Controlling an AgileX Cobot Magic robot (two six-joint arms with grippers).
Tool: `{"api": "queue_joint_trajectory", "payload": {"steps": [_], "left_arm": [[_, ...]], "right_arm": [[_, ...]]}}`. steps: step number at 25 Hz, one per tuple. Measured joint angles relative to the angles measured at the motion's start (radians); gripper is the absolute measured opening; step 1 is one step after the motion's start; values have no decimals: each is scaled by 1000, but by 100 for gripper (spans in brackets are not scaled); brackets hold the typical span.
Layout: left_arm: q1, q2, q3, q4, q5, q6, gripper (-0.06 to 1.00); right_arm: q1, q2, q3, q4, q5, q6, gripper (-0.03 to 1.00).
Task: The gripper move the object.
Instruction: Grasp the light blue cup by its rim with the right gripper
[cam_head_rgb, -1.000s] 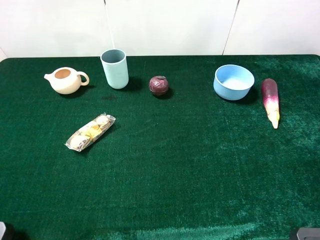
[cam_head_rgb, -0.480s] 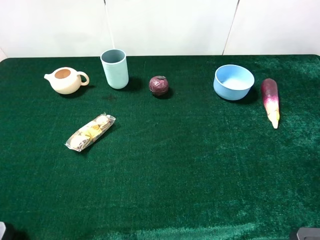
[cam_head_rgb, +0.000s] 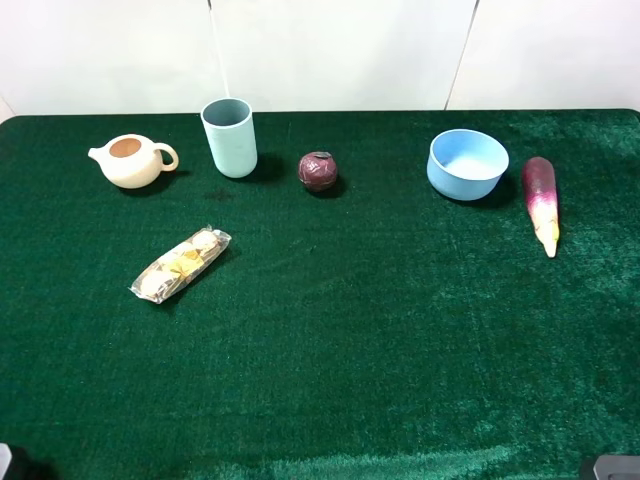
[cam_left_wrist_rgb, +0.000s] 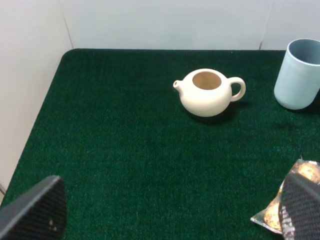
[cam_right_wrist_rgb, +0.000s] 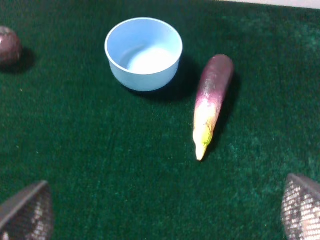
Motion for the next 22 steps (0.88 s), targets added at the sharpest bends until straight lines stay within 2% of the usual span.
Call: {"api": "queue_joint_trajectory", "payload": {"steps": [3, 15, 22], "left_arm": [[0, 0, 0, 0, 0, 0, 84], [0, 0, 0, 0, 0, 0, 84], [0, 0, 0, 0, 0, 0, 84]], "right_arm": [[26, 131, -52, 0, -13, -31, 69], [404, 620, -302, -47, -81, -26, 69], [535, 849, -458, -76, -101, -27, 69]]}}
